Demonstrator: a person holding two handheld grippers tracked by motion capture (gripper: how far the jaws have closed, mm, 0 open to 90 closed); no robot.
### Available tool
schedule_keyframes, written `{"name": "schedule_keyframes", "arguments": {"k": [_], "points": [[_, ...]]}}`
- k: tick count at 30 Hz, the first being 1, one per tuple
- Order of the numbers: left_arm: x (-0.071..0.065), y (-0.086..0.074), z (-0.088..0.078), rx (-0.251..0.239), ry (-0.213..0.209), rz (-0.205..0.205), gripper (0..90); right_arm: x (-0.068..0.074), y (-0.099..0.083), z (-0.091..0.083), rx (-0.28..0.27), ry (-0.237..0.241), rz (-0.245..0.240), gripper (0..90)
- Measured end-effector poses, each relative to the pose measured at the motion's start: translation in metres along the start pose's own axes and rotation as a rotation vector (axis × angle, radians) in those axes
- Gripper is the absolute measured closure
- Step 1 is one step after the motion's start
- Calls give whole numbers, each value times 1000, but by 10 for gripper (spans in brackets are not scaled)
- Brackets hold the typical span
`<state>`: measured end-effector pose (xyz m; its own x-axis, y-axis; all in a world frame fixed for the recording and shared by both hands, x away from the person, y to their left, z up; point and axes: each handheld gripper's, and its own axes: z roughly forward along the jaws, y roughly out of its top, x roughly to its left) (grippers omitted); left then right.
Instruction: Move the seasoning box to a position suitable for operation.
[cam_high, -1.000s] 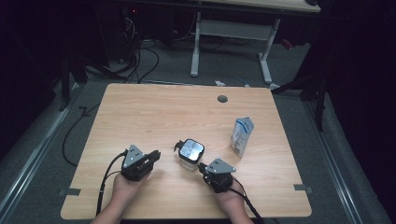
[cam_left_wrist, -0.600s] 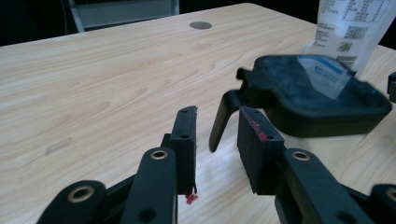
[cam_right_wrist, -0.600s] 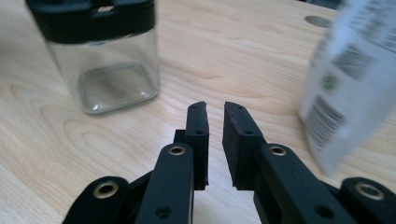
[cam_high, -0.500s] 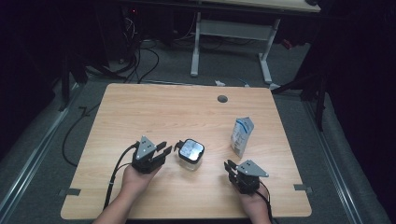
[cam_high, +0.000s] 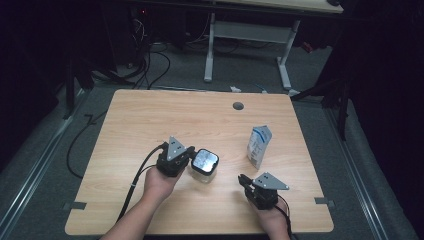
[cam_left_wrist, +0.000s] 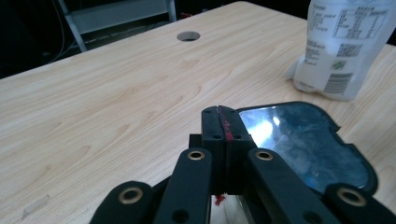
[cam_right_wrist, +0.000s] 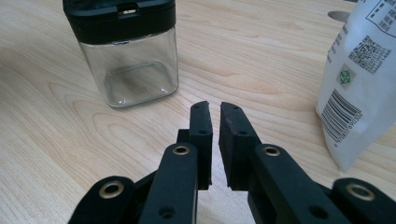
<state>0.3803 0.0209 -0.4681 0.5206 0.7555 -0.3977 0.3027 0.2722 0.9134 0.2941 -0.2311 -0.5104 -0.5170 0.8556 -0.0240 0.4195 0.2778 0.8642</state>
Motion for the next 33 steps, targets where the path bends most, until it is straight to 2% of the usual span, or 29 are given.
{"name": "schedule_keyframes", "arguments": {"k": [2, 12, 19, 22, 24, 28, 30, 31, 33], "points": [[2, -4, 2, 11, 5, 8, 899, 0, -1, 1, 2, 4, 5, 834], [-2, -8, 3, 3, -10, 9, 900, 2, -1, 2, 3, 13, 4, 831], [2, -7, 2, -20, 10, 17, 900, 3, -2, 3, 5, 14, 3, 831], [2, -8, 2, -24, -3, 11, 900, 3, -2, 4, 11, 17, 2, 826], [3, -7, 3, -22, -6, -7, 900, 4, -2, 4, 12, 18, 3, 827], [2, -10, 3, -15, -8, -2, 900, 5, -2, 5, 10, 18, 0, 827], [0, -10, 2, -23, -8, 1, 900, 5, -2, 5, 10, 19, -1, 827], [-2, -9, 0, -55, -11, 31, 900, 5, -2, 5, 9, 20, -1, 827], [-3, -9, -1, -61, -13, 29, 900, 5, -2, 5, 11, 20, -1, 827]]}}
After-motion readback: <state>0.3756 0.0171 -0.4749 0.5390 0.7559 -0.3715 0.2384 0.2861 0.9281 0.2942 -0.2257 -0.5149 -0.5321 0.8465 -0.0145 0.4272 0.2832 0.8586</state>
